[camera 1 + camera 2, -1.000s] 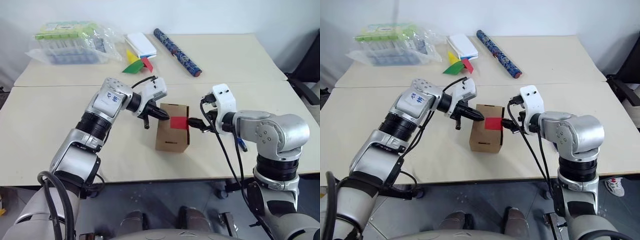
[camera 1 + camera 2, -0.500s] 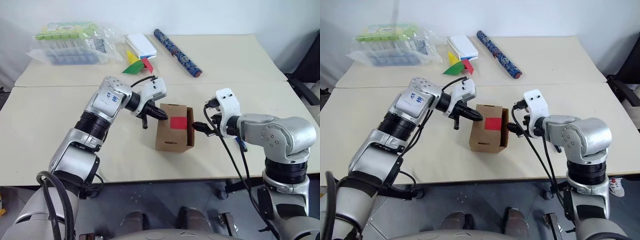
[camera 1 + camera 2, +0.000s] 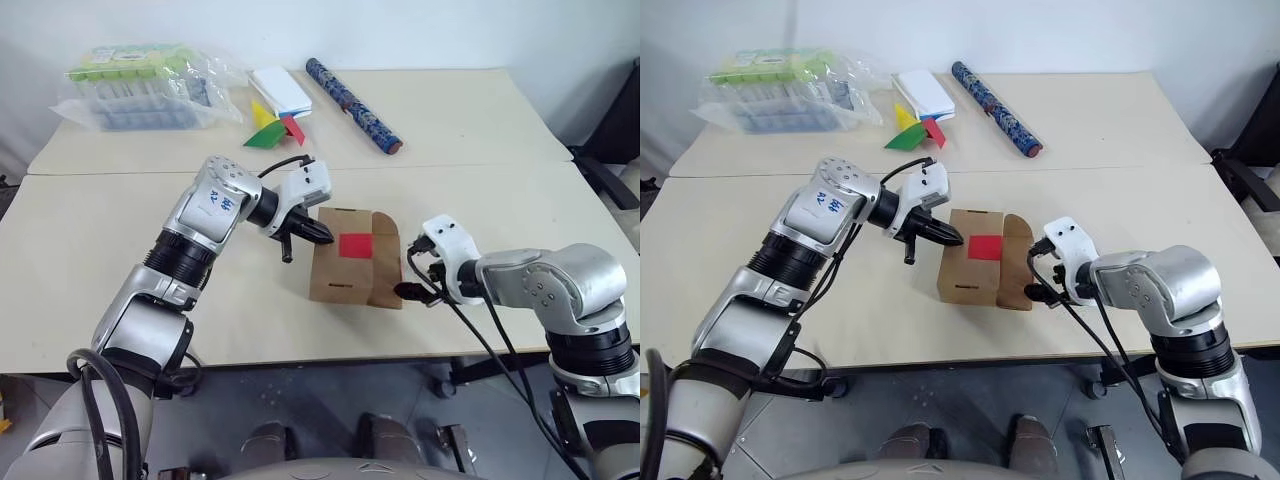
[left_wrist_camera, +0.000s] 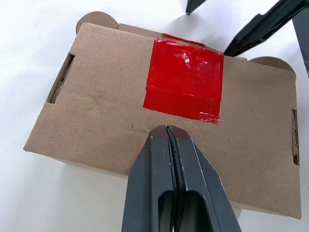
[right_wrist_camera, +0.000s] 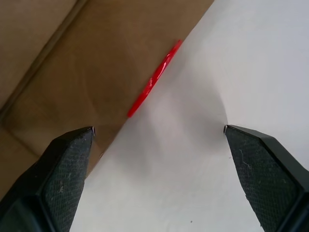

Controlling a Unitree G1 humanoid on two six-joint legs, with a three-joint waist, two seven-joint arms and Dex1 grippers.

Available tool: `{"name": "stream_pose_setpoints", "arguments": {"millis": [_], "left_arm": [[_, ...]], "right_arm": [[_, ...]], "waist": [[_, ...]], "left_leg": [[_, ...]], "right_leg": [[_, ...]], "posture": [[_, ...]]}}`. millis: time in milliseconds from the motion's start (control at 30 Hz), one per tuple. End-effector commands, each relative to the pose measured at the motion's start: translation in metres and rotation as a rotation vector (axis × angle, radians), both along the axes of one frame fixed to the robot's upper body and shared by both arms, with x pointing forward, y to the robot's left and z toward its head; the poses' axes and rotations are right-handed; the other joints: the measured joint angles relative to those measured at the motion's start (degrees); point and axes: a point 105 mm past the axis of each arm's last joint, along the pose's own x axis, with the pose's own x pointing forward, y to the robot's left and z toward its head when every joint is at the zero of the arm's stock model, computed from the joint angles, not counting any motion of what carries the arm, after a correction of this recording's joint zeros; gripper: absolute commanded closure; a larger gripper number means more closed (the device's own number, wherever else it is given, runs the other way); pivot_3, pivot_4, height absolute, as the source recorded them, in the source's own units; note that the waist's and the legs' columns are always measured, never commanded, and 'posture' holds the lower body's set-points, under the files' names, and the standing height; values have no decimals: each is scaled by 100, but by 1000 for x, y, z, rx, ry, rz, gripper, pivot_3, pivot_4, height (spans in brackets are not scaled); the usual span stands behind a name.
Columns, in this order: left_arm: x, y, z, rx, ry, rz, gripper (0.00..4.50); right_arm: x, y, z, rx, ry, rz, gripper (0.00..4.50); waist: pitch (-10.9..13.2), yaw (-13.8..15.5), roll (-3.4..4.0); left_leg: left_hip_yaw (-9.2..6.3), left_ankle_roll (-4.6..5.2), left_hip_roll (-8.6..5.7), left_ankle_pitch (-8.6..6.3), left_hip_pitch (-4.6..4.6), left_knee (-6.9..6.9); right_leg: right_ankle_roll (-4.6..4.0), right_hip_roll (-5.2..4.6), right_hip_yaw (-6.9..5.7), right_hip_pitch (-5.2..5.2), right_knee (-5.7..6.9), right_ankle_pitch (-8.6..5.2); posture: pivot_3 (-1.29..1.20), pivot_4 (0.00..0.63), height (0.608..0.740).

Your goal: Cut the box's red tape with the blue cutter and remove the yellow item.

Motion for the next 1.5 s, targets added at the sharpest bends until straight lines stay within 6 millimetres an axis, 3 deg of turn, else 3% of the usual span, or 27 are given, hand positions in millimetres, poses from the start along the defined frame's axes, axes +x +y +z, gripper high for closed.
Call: {"name": "stream_pose_setpoints", "arguments": {"millis": [33,233,467,833,933,1300,1500], "left_arm": [[-1,10,-22,64,46,38,4500],[-1,9,-21,60,43,40,4500],[1,8,-19,54,36,44,4500],[-2,11,-18,60,47,46,4500],[-2,12,-18,60,49,48,4500],[-4,15,-18,62,50,58,4500],[-4,15,-21,71,51,58,4500]], "right_arm": [[2,0,12,114,-14,-2,22],[7,6,18,362,43,-11,22],[9,4,1,446,146,-50,22],[11,26,-4,563,222,-5,22],[13,32,-4,584,233,4,539],[14,31,-2,581,212,-6,4344],[17,24,8,555,160,-26,4476]], "waist": [[0,3,0],[0,2,0],[0,-4,0],[-3,-69,-2],[-3,-92,-2],[-3,-129,-1],[-3,-118,-1]], "left_leg": [[0,0,0,0,0,0],[5,0,0,0,0,-1],[8,0,1,0,12,-1],[0,0,5,0,40,-2],[-4,0,5,0,41,-2],[-18,0,4,0,37,-4],[-19,1,2,-1,36,-3]], "right_leg": [[0,0,0,0,0,0],[0,0,-1,1,0,0],[0,0,2,9,2,0],[-1,0,19,20,20,0],[-1,0,19,20,23,0],[-1,-1,22,12,26,-1],[-1,-2,22,13,26,0]], "posture": [[0,150,740],[0,150,740],[0,150,740],[0,150,740],[0,150,740],[0,150,740],[0,150,740]]}}
